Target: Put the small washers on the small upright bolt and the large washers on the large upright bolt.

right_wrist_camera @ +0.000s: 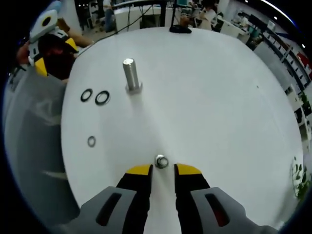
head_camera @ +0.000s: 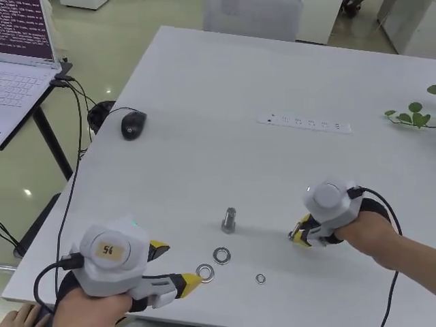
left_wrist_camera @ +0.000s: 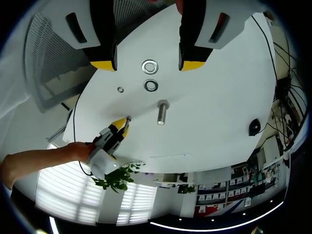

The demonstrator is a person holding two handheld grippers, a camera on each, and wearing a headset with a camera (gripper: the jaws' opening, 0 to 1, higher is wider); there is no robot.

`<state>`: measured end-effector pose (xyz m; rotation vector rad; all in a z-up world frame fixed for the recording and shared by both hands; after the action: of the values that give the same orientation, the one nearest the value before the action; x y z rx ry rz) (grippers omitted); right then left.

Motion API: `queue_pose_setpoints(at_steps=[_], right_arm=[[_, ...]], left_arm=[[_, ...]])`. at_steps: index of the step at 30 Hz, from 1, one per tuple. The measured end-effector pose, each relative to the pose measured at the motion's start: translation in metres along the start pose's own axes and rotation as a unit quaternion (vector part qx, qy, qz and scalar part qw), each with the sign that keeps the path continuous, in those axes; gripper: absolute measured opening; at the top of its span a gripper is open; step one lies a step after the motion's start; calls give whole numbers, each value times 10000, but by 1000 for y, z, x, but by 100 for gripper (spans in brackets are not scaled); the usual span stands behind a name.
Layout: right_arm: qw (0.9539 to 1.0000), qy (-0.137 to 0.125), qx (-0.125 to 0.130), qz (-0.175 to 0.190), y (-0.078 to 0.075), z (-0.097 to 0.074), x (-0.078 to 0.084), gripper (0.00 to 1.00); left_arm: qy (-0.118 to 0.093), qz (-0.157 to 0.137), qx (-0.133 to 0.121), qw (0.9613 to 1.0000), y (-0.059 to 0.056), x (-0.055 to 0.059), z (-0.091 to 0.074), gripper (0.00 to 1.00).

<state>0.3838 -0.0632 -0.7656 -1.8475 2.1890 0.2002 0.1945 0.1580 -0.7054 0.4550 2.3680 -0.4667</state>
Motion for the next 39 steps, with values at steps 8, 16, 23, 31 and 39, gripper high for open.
queue_pose_setpoints(at_steps=[8, 16, 23, 31, 39], right_arm=[[9996, 150, -80, 233, 16, -6, 33, 21], [9989, 305, -301, 179, 48, -1, 49, 20], [9990, 4, -445, -99, 74, 5, 25, 20], [9949, -213, -745, -651, 107, 17, -9, 20], [9925, -274, -817, -873, 114, 24, -26, 20]], left_arm=[[-24, 60, 57, 10000, -4, -4, 4, 50], [-3, 112, 125, 9999, -9, -4, 8, 50], [-3, 125, 120, 9999, -11, -3, 5, 50], [-21, 107, 72, 9999, -7, -3, 1, 50], [-42, 117, 66, 9999, -8, -4, 1, 50]])
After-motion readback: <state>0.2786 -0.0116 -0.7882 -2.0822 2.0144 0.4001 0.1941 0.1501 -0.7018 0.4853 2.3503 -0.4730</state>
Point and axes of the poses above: the centre of the closed fingertips' face, and the gripper's own axes: z roughly forward along the fingers, y roughly to its left, x roughly out of its underside, the point moved 4 cm from there along -z, roughly backward along the fingers, and after that the axes turned 7 degrees about y, right-handed, at the moved point
